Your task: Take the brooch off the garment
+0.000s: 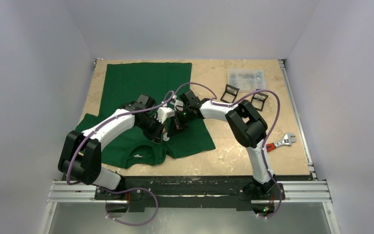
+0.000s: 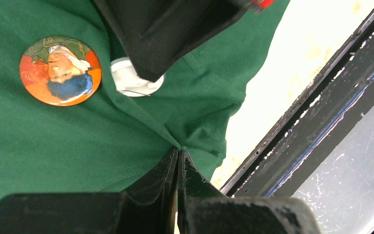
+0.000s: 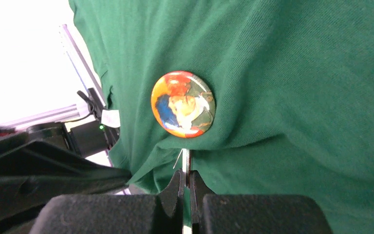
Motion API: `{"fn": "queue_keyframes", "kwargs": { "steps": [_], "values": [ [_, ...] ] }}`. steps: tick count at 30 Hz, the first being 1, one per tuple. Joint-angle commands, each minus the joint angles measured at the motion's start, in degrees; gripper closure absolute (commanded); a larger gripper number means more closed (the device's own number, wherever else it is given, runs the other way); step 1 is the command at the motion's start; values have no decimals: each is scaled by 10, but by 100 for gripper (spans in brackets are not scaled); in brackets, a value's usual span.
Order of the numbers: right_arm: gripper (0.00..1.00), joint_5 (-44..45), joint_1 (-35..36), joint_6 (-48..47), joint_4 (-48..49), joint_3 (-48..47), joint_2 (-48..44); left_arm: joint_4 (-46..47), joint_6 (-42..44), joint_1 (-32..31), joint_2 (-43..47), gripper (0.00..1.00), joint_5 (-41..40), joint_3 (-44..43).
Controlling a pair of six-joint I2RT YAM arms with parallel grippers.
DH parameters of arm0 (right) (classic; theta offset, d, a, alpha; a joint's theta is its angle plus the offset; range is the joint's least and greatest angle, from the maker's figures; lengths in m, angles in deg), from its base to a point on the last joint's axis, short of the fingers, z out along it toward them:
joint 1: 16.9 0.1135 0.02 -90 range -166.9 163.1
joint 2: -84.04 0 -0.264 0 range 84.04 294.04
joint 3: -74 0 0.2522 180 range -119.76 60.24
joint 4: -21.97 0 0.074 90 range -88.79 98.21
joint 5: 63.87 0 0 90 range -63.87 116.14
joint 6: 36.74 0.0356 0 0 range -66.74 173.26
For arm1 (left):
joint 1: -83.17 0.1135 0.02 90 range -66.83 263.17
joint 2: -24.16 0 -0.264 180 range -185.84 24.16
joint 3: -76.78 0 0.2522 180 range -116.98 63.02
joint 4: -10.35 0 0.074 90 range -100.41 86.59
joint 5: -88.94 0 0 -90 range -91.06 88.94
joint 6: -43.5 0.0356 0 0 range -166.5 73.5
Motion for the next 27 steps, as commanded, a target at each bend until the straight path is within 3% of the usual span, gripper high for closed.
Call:
{"fn": "queue_keyframes", "kwargs": {
  "steps": [1, 9, 16, 22, 24, 26, 27],
  "values": [
    [100, -31, -11, -35, 13, 11, -60, -11, 22, 6, 5, 97, 11, -13],
    [100, -47, -20, -60, -7, 34, -99, -18, 28, 20, 4, 62, 5, -16],
    [100, -89, -48, -142, -46, 37, -155, -11, 14, 94, 89, 50, 116, -36],
    [100, -146, -69, -161, 0, 72, -252, 2, -15, 97, 154, 40, 148, -98],
    [100, -166, -69, -166, 10, 76, -281, -12, -24, 98, 162, 29, 165, -130],
    [100, -181, -69, -167, 26, 80, -310, -16, -33, 98, 175, 25, 178, -156],
    [100, -187, -69, -167, 33, 82, -324, -16, -36, 98, 186, 10, 179, -168]
  ]
}}
